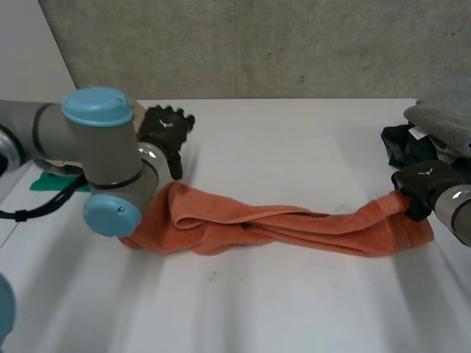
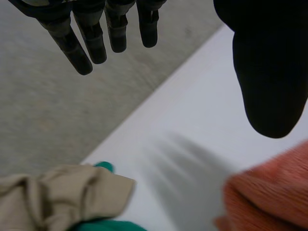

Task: Fold the laundry.

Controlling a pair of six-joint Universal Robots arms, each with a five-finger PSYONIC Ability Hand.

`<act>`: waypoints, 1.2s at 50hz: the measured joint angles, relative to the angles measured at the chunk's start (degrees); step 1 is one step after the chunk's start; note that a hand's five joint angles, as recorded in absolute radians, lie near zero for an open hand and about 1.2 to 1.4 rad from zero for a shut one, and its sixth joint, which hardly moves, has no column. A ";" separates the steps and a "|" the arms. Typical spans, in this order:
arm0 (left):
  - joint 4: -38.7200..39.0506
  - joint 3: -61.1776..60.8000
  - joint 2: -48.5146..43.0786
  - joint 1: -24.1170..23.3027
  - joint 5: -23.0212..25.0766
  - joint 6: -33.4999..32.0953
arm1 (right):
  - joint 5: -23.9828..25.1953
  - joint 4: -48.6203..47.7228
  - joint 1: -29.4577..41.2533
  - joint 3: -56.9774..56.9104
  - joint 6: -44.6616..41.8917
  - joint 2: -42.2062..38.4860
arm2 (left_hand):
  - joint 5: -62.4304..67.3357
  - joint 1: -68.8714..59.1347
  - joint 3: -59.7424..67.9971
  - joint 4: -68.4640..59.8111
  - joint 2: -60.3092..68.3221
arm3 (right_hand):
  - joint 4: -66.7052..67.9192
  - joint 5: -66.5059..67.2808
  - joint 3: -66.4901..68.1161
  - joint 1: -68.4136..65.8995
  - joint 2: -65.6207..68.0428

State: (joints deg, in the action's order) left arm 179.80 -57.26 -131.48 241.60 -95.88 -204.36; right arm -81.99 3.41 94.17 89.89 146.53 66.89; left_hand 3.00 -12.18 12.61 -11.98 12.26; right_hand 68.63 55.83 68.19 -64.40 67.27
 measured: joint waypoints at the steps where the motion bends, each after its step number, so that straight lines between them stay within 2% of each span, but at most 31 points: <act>1: 0.51 -0.73 1.04 0.01 -0.70 0.19 | -0.12 -0.34 0.07 0.20 -0.05 0.06 | 0.00 0.00 0.00 0.00 -0.06 | 0.00 0.00 0.00 0.00 0.00; 5: 1.49 -7.75 7.95 -0.40 -3.88 1.40 | -0.33 -1.59 0.05 1.17 -0.62 0.50 | 0.08 -0.27 0.14 -0.19 0.12 | 0.00 0.00 0.00 0.00 0.00; 9: 1.37 -18.18 15.49 -1.51 -5.73 2.26 | -0.13 -1.77 -0.29 1.45 -1.07 0.72 | 6.57 -8.02 6.69 -7.53 7.14 | 0.00 0.00 0.00 0.00 0.00; 14: 2.08 -32.39 23.20 -3.13 -5.65 2.90 | 0.31 -1.55 -0.62 1.35 -1.65 0.80 | 10.76 -11.04 10.86 -11.70 11.26 | 0.00 0.00 0.00 0.00 0.00; 21: 5.11 -43.00 24.80 -3.59 -4.09 4.33 | 0.55 -0.93 -0.81 1.06 -2.42 0.71 | 10.56 -10.84 10.73 -11.44 11.13 | 0.00 0.00 0.00 0.00 0.00; 28: 7.50 -44.56 21.31 -2.43 -4.13 5.19 | 0.54 -0.60 -0.91 0.99 -2.62 0.41 | 11.09 -11.17 11.33 -12.01 11.67 | 0.00 0.00 0.00 0.00 0.00; 31: 9.11 -44.03 19.58 -1.78 -3.92 4.95 | 0.53 -0.58 -0.81 1.06 -2.65 0.31 | 13.24 -14.02 13.34 -14.19 13.92 | 0.00 0.00 0.00 0.00 0.00; 33: 10.11 -43.56 18.52 -1.41 -3.63 4.72 | 0.52 -0.57 -0.71 1.13 -2.69 0.27 | 20.34 -22.65 20.53 -21.39 21.46 | 0.01 0.00 0.00 0.00 0.00; 35: 11.24 -42.90 17.23 -0.91 -3.14 4.48 | 0.52 -0.57 -0.61 1.18 -2.75 0.20 | 36.42 -40.64 36.81 -37.67 38.49 | 0.01 0.00 0.00 0.00 0.00; 37: 12.10 -42.28 16.35 -0.47 -2.70 4.38 | 0.52 -0.58 -0.59 1.16 -2.83 0.09 | 40.80 -45.39 41.32 -42.17 41.91 | 0.00 0.00 0.00 0.00 0.00; 38: 12.58 -41.91 15.90 -0.17 -2.39 4.36 | 0.52 -0.61 -0.60 1.10 -2.90 -0.04 | 52.56 -54.22 53.28 -54.40 54.19 | 0.01 0.00 0.00 0.00 0.00; 46: 14.93 -36.37 14.67 2.88 -0.80 5.49 | 0.38 -1.25 -0.82 -2.53 -3.54 -2.53 | 52.97 -54.21 55.13 -56.28 56.18 | 0.00 0.00 0.00 0.00 0.00; 51: 15.49 -26.06 14.03 6.50 -0.55 7.46 | 0.00 -5.35 -0.52 -9.21 -2.39 -4.26 | 52.97 -54.22 55.28 -56.35 56.30 | 0.02 0.00 0.06 0.00 0.00; 56: 14.84 -9.62 13.18 10.20 -1.16 12.84 | -2.08 -19.47 -0.11 -17.11 2.16 -4.32 | 52.97 -54.22 55.32 -56.45 56.33 | 0.03 0.00 0.06 0.00 0.00; 60: 13.40 3.72 12.68 12.80 -1.94 20.29 | -3.87 -34.14 0.03 -20.64 7.36 -2.99 | 52.97 -54.22 55.33 -56.54 56.34 | 0.04 0.00 0.07 0.00 0.00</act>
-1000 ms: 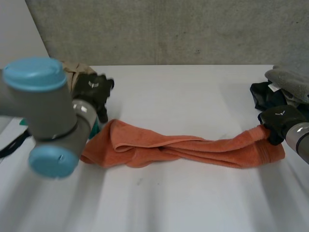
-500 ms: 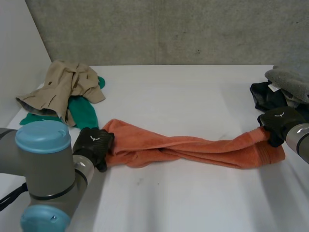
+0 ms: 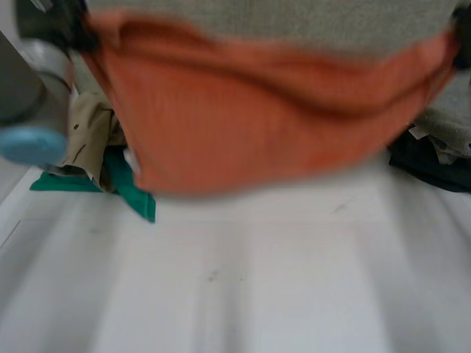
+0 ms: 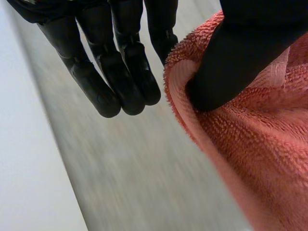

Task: Fold the laundry.

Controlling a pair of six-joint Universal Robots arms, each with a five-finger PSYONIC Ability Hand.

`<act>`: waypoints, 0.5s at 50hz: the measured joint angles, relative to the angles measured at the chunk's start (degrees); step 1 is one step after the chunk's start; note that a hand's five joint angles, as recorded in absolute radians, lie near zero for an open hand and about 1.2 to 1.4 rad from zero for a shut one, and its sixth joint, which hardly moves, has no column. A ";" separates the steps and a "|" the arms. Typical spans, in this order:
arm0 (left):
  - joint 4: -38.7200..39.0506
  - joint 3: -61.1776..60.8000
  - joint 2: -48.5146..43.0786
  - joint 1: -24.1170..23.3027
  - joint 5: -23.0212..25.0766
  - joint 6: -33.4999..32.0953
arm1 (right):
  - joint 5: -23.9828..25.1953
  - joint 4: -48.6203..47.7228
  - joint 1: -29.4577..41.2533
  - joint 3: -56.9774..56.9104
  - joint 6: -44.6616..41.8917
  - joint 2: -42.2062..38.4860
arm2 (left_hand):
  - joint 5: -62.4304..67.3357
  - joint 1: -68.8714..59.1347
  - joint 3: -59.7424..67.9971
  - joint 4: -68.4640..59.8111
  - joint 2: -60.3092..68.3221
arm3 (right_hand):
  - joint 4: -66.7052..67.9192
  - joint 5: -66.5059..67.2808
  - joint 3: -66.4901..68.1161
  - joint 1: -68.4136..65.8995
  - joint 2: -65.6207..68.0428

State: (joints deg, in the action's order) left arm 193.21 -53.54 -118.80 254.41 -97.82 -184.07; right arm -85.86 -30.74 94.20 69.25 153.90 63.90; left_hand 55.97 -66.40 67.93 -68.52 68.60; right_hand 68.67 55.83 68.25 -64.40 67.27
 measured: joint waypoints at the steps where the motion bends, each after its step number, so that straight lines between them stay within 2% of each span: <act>1: -0.55 3.04 -0.03 0.60 -0.18 2.34 | -0.25 -4.21 0.02 -0.37 1.68 0.58 | 0.00 0.00 0.00 0.00 0.00 | 0.00 0.00 0.00 0.00 0.00; 4: -1.97 7.49 0.10 1.62 -0.45 7.04 | 0.11 -11.53 0.05 0.13 5.19 1.88 | 0.00 0.00 0.00 0.00 0.00 | 0.00 0.00 0.00 0.00 0.00; 7: -3.53 8.55 0.77 2.32 -0.58 10.80 | 2.07 -14.60 -0.07 2.42 7.94 3.16 | 0.00 0.00 0.00 0.00 0.00 | 0.00 0.88 0.00 0.00 0.00; 9: -4.21 6.80 1.47 2.63 -0.58 12.07 | 4.21 -14.03 -0.32 4.70 8.91 3.68 | 0.00 0.00 0.00 0.00 0.00 | 0.00 0.99 0.00 0.00 0.00; 16: -3.06 -8.71 4.87 3.35 0.76 12.93 | 16.50 -5.96 -3.59 17.38 9.00 3.13 | 0.00 0.00 0.00 -0.01 0.03 | -3.31 -0.38 -3.04 0.29 -2.31; 18: -1.72 -14.20 5.61 3.32 1.75 12.76 | 19.78 -3.91 -5.01 20.93 7.99 1.77 | 0.00 0.00 0.01 -0.02 0.03 | -8.86 -5.79 -8.59 2.93 -7.82; 21: 0.64 -21.85 6.31 3.05 3.47 12.51 | 24.42 -0.88 -7.78 26.25 4.49 -1.65 | 0.00 0.00 0.01 -0.03 0.05 | -24.75 -22.65 -24.43 21.28 -24.60; 25: 3.09 -28.00 6.66 2.68 5.11 12.14 | 26.55 2.36 -10.49 29.63 -1.72 -4.41 | 0.00 0.00 0.18 -0.03 0.09 | -38.22 -36.82 -37.90 33.75 -37.07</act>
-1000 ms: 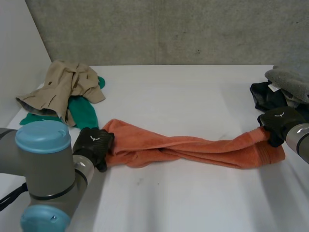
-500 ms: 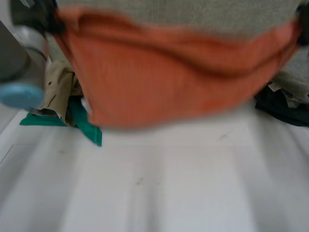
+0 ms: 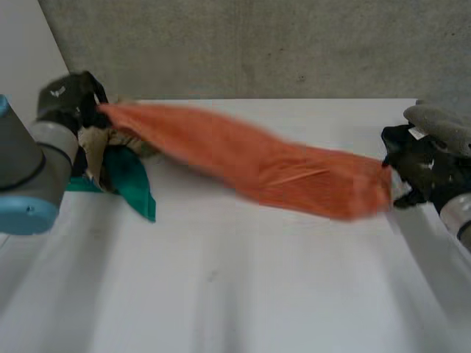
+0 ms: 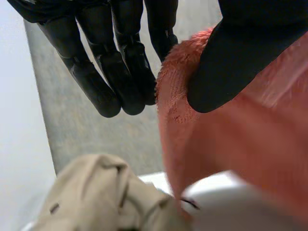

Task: Fold the laundry.

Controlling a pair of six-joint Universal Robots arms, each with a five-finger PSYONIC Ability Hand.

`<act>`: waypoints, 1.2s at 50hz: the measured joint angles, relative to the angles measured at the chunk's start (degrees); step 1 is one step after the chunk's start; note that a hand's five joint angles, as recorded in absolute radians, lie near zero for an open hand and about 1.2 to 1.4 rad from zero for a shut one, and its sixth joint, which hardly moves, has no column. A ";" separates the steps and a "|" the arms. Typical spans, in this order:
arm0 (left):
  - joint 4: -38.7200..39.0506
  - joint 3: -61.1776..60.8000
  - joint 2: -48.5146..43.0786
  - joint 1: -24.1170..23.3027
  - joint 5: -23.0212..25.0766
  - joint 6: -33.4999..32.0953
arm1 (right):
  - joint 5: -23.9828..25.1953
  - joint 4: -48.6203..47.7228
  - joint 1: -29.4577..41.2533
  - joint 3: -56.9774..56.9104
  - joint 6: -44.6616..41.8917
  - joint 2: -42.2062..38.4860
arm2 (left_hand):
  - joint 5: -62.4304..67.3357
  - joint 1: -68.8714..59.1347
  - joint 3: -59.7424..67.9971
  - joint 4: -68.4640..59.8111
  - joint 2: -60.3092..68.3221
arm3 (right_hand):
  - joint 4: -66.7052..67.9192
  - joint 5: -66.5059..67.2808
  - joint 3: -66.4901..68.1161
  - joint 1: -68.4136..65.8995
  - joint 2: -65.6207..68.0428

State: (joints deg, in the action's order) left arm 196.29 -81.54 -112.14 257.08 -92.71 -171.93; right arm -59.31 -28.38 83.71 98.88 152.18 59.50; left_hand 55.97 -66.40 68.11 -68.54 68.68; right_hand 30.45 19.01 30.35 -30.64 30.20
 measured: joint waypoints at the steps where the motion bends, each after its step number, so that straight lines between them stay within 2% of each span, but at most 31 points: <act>1: 0.21 -0.50 0.05 -0.03 0.14 -0.06 | 0.03 0.31 -0.20 0.16 -0.58 -0.09 | 0.00 0.00 0.00 0.00 0.00 | -0.62 -0.65 -0.80 0.48 -0.82; 4: 1.23 -2.89 0.70 -0.05 0.86 -0.53 | -0.98 3.52 -1.37 0.78 -4.56 0.83 | 0.00 0.00 0.00 -0.01 0.02 | -5.76 -5.67 -5.02 5.10 -5.10; 8: 1.38 -3.76 1.88 0.11 1.17 -0.90 | -4.12 7.88 -1.22 0.02 -4.59 5.20 | 0.00 0.00 0.00 -0.01 0.02 | -7.72 -7.81 -6.44 5.85 -5.33; 13: 0.67 -4.01 4.43 0.44 1.45 -0.97 | -9.17 18.02 0.03 -4.35 3.30 14.40 | 0.00 0.00 0.00 -0.02 0.02 | -7.74 -8.18 -6.63 5.85 -5.33; 17: -0.55 -3.98 6.75 0.51 2.35 -0.79 | -10.31 27.44 1.41 -10.79 10.92 17.08 | 0.00 0.00 0.00 -0.01 0.02 | -7.72 -7.73 -6.62 5.85 -5.33; 22: -3.26 -3.22 10.38 0.23 4.36 -0.38 | -10.12 39.22 5.11 -21.86 15.45 12.71 | 0.00 0.00 0.00 -0.02 0.02 | -7.48 -4.93 -6.49 5.83 -5.29; 25: -5.47 -2.32 13.43 -0.49 5.83 0.29 | -10.14 45.84 8.22 -29.87 14.74 6.49 | 0.00 0.00 0.00 -0.02 0.02 | -7.48 -4.46 -6.48 5.80 -5.22; 31: -8.65 -0.45 18.75 -2.32 7.52 1.91 | -10.11 51.82 12.46 -40.11 11.48 -4.16 | 0.00 0.00 0.00 -0.02 0.02 | -6.42 -3.70 -6.48 5.58 -5.19; 41: -11.84 2.69 24.05 -5.80 8.17 3.51 | -10.16 49.35 16.65 -47.33 9.93 -15.50 | 0.00 0.00 0.00 -0.02 0.02 | 1.46 3.42 1.79 -0.89 1.71; 57: -13.12 5.16 25.89 -5.58 7.89 5.00 | -10.09 40.72 20.39 -47.57 10.65 -22.28 | 0.00 0.00 0.00 -0.02 0.02 | 6.96 8.67 7.33 -6.67 6.80; 58: -13.20 5.22 25.88 -5.43 7.87 5.22 | -10.06 40.48 20.64 -47.57 10.61 -22.59 | 0.00 0.00 0.00 -0.02 0.02 | 8.41 10.15 9.11 -8.49 8.37; 60: -13.31 5.28 25.84 -5.12 7.84 5.55 | -10.09 40.03 21.14 -47.60 10.56 -23.05 | 0.00 0.00 0.00 -0.02 0.02 | 20.87 22.44 21.18 -20.98 21.32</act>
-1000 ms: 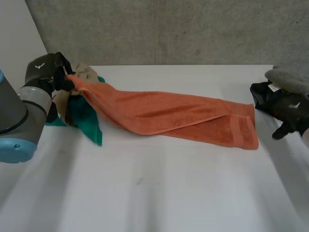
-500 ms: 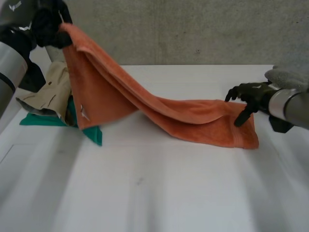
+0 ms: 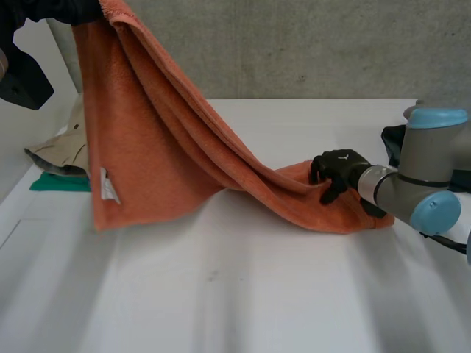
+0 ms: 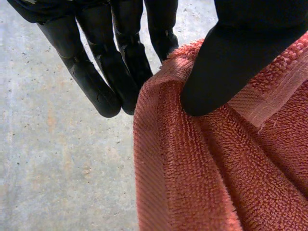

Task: Fold the laundry.

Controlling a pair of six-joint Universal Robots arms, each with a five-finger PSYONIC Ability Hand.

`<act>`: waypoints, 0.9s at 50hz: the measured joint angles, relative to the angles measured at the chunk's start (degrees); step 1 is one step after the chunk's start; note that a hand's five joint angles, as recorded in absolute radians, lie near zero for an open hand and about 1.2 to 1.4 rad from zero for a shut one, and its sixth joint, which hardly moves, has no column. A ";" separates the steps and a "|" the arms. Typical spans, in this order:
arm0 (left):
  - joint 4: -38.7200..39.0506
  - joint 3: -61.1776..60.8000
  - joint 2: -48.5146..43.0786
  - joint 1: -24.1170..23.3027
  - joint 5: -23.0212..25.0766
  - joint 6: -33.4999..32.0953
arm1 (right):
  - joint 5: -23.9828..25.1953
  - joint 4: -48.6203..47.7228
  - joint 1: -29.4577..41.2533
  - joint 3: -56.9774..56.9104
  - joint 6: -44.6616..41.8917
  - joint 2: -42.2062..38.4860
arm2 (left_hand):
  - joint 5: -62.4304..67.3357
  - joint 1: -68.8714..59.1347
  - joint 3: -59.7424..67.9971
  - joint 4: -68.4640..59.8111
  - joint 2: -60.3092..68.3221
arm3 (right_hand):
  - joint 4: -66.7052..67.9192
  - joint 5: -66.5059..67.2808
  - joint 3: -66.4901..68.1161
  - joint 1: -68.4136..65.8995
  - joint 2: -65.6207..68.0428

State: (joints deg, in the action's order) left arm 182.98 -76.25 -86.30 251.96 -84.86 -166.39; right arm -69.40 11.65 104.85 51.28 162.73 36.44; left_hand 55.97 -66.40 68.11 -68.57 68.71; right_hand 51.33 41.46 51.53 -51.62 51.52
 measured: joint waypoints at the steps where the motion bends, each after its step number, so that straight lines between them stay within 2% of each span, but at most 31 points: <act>1: -0.04 0.01 -0.02 0.16 -0.01 0.13 | -0.04 -0.20 0.19 -0.05 -0.01 -0.15 | 0.00 0.00 0.00 0.00 0.00 | 5.51 5.51 5.38 -6.57 6.67; 2: -0.06 0.01 -0.06 0.33 -0.03 0.22 | -0.14 -0.65 0.49 -0.20 -0.02 -0.36 | 0.00 0.00 0.00 0.00 0.00 | 12.74 12.69 12.46 -12.74 13.14; 3: -0.07 0.02 -0.10 0.49 -0.05 0.28 | -0.25 -1.00 0.64 -0.36 -0.02 -0.45 | 0.00 0.00 0.00 0.00 0.00 | 15.10 14.62 14.65 -13.29 15.26; 9: 0.48 0.80 -1.15 1.76 -0.47 0.22 | -3.20 -5.11 0.24 -4.01 0.19 0.93 | 0.00 0.00 0.00 0.00 0.00 | 17.10 15.16 16.52 -13.29 15.88; 15: 4.37 8.03 -7.68 2.73 -2.92 -0.34 | -10.92 -13.85 -1.99 -13.88 1.78 7.50 | 0.00 0.00 0.04 -0.01 0.04 | 17.14 15.15 16.61 -13.29 15.88; 19: 7.11 19.74 -15.27 3.79 -7.94 -0.69 | -14.60 -20.13 -3.38 -20.92 3.35 14.45 | 0.00 0.00 0.05 -0.01 0.05 | 17.15 15.15 16.61 -13.29 15.88; 24: 7.19 32.42 -22.62 5.94 -14.45 -0.39 | -15.00 -21.35 -4.96 -22.10 4.06 21.95 | 0.00 0.00 0.04 -0.01 0.05 | 17.16 15.16 16.61 -13.29 15.88; 26: 6.82 34.27 -23.85 6.47 -15.53 -0.11 | -14.53 -20.49 -5.38 -20.77 4.08 23.73 | 0.00 0.00 0.04 -0.01 0.05 | 17.16 15.16 16.61 -13.29 15.88; 31: 4.80 31.02 -24.83 7.78 -16.23 1.77 | -11.62 -16.38 -6.50 -10.74 3.79 27.93 | 0.00 0.00 0.04 -0.01 0.05 | 17.19 15.16 16.61 -13.29 15.88; 34: 4.61 21.40 -23.84 8.52 -14.74 3.05 | -8.81 -14.23 -7.03 1.37 2.71 30.53 | 0.00 0.00 0.04 -0.02 0.05 | 17.23 15.81 16.61 -13.29 15.88; 36: 4.80 19.51 -23.66 8.64 -14.39 3.20 | -8.49 -14.10 -7.07 3.06 2.50 30.83 | 0.01 0.00 0.04 -0.02 0.05 | 17.25 15.90 16.62 -13.29 15.88; 37: 5.38 16.15 -23.40 8.83 -13.74 3.38 | -8.25 -14.05 -7.10 4.45 2.31 31.06 | 0.00 0.00 0.04 -0.02 0.05 | 17.26 15.93 16.62 -13.29 15.88; 38: 7.45 7.82 -23.20 9.32 -12.04 3.50 | -6.55 -14.20 -7.25 14.17 0.78 32.20 | 0.00 0.00 0.04 -0.02 0.05 | 17.30 16.27 16.64 -13.29 15.88; 39: 8.55 4.48 -23.26 9.53 -11.31 3.45 | -5.84 -14.77 -7.30 18.38 0.04 32.40 | 0.00 0.00 0.04 -0.02 0.06 | 17.31 16.28 16.68 -13.29 15.88; 45: 15.82 -11.76 -26.54 10.60 -7.14 1.74 | -2.81 -21.07 -7.02 33.01 -2.44 29.05 | 0.56 0.00 0.04 -0.02 0.06 | 17.32 16.29 16.71 -13.29 15.88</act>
State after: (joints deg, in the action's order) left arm 198.80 -88.02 -112.84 262.57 -92.00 -164.65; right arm -72.21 -9.41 97.83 84.30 160.29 65.50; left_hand 56.53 -66.40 68.15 -68.59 68.77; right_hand 68.65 57.75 68.24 -64.91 67.40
